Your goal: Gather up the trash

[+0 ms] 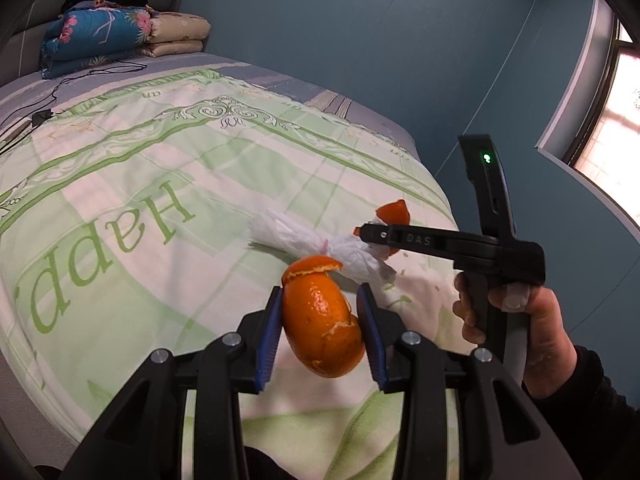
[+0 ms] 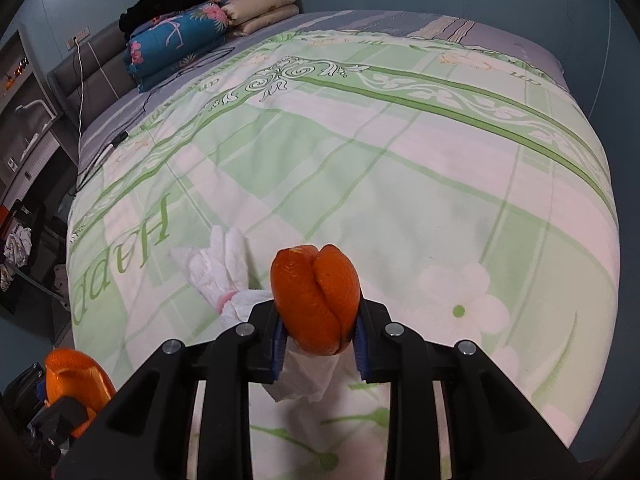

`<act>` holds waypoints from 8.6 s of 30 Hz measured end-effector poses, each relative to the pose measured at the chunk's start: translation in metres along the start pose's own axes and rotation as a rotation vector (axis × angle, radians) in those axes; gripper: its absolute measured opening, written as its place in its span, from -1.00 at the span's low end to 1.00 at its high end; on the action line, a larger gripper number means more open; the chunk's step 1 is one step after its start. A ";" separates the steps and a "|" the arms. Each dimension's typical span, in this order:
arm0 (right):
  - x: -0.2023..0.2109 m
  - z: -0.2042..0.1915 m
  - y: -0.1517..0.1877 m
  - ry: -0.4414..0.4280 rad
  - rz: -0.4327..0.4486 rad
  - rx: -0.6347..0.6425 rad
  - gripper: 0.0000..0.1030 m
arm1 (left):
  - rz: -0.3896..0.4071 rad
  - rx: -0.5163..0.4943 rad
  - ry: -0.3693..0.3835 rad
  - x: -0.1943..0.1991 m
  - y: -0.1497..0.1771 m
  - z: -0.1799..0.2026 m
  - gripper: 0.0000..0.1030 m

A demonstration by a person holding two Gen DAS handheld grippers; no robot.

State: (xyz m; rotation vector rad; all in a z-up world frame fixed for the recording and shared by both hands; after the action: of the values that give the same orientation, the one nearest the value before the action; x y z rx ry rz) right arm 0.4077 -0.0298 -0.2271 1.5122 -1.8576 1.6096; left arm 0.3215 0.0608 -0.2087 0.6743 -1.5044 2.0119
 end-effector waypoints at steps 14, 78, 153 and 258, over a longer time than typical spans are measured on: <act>0.093 -0.012 0.005 -0.021 0.090 0.021 -0.51 | 0.086 -0.029 -0.015 0.054 -0.012 0.015 -0.32; 0.385 0.149 0.157 0.313 0.427 -0.282 -0.51 | 0.160 -0.403 0.483 0.180 0.032 0.293 -0.32; 0.340 -0.027 0.103 0.370 0.651 -0.078 0.84 | 0.435 -0.134 -0.081 0.188 -0.037 0.067 0.84; 0.289 -0.053 0.136 0.395 0.589 -0.086 0.84 | 0.493 -0.035 -0.165 0.218 -0.004 0.029 0.84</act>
State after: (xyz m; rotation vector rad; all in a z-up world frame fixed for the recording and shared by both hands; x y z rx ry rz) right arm 0.1531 -0.1574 -0.0728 0.5615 -2.1998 1.8526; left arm 0.1667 0.0599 -0.0521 0.4964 -1.9493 2.3208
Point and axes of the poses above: each gripper's, at about its wrist camera, not at the fingertips, and x roughly against the way its jaws point, z to its right, y to its underside, the point moved 8 cm from there along -x, roughly the way its jaws point, and after that the axes turned 13 degrees about -y, right-handed, at the moved point
